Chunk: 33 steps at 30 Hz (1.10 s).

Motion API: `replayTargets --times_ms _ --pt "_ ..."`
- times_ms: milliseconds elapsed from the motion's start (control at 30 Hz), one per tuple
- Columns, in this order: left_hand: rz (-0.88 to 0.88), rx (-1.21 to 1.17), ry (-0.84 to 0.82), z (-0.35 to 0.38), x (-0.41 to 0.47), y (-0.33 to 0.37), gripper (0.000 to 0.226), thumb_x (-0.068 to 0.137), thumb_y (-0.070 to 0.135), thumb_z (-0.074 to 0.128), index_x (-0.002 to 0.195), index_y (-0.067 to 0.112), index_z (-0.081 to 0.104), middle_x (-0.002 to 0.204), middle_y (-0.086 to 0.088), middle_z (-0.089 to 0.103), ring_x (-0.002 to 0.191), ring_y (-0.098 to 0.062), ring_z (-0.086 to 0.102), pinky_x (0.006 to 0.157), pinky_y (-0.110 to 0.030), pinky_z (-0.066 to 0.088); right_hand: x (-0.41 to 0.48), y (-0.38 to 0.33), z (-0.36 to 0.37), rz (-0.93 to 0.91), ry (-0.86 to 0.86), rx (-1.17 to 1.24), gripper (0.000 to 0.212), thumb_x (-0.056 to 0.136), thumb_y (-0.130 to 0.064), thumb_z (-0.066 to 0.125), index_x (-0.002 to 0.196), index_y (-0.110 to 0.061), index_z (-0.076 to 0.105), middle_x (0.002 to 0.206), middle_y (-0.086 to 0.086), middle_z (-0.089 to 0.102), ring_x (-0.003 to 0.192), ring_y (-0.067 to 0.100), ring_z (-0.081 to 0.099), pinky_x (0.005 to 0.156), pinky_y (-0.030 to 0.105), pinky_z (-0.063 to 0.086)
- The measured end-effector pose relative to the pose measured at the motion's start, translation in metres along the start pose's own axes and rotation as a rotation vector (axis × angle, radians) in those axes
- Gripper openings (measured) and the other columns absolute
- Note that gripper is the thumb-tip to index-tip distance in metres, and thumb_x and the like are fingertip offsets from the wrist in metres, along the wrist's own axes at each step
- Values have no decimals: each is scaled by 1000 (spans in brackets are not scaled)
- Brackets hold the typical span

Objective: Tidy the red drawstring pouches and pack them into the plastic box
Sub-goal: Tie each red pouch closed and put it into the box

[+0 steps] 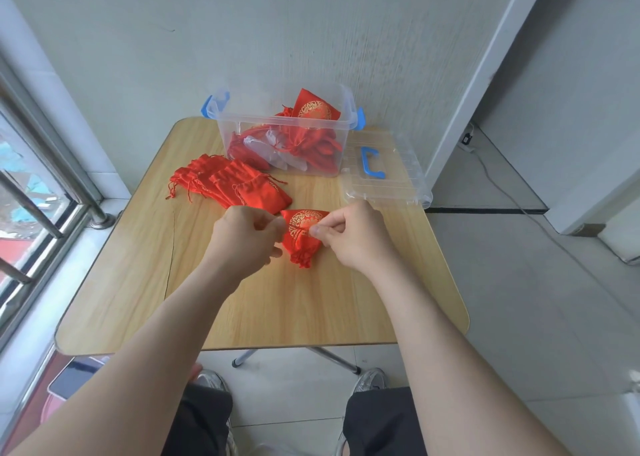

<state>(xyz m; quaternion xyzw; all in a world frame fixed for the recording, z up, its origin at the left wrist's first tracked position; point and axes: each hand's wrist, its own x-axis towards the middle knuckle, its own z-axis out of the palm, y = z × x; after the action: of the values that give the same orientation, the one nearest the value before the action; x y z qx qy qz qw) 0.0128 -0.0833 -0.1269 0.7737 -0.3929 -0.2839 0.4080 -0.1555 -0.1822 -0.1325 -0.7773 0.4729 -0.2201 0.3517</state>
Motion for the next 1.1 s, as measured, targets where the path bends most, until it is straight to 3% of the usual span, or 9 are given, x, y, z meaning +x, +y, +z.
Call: replayTargets --times_ms 133,233,333,500,633,700,833,933,1100 --pt "-52 295 45 -3 13 -16 26 99 26 60 84 10 73 69 -5 76 65 -26 76 67 -46 67 -1 11 -3 -4 20 -163 9 96 -24 80 92 -17 85 81 -1 74 81 16 70 74 24 51" --pt "-76 545 -9 -4 19 -24 25 96 32 60 86 12 70 74 -6 73 71 -26 72 69 -44 65 -1 18 -3 50 -67 -318 13 98 -18 75 87 -18 80 85 0 70 80 21 68 72 27 49" --pt "-98 636 -91 -5 22 -27 19 93 30 58 89 14 66 83 -6 71 75 -25 70 66 -38 61 -2 20 -2 70 -148 -416 13 102 -17 68 91 -23 74 90 -3 64 83 21 66 72 30 50" --pt "-63 717 -90 -3 16 -23 18 91 30 58 87 13 60 88 -6 65 76 -26 64 58 -34 48 -6 16 -2 79 -241 -457 11 101 -12 62 101 -19 70 109 3 64 98 26 66 78 31 48" --pt "45 748 -101 1 5 -15 30 92 28 58 120 17 62 120 -7 58 115 -34 59 88 -44 52 -8 11 -2 72 -263 -399 21 97 -10 56 106 -23 70 114 -2 63 108 25 63 92 39 55" --pt "99 722 -146 1 0 -8 39 90 37 65 127 27 61 123 -3 53 125 -33 51 98 -48 48 -8 10 -2 75 -280 -360 20 91 -18 62 107 -28 69 108 -8 61 108 22 64 98 42 56" --pt "235 686 -172 7 -3 -6 28 81 49 75 106 38 66 111 10 60 115 -21 56 93 -46 46 -9 10 -1 43 -250 -324 23 84 -43 76 103 -33 71 101 -13 64 101 17 65 91 38 57" --pt "285 703 -182 10 -2 -6 19 88 49 79 95 40 64 98 20 64 105 -15 61 92 -45 50 -7 14 2 -24 -221 -314 9 95 -30 75 103 -28 75 91 -11 66 91 13 66 85 34 56" --pt "301 694 -193 9 5 -9 19 87 43 85 79 39 68 86 21 69 92 -11 67 90 -45 56 -5 18 4 -16 -289 -300 17 102 -18 63 110 -25 76 102 -5 69 95 16 66 81 30 50"
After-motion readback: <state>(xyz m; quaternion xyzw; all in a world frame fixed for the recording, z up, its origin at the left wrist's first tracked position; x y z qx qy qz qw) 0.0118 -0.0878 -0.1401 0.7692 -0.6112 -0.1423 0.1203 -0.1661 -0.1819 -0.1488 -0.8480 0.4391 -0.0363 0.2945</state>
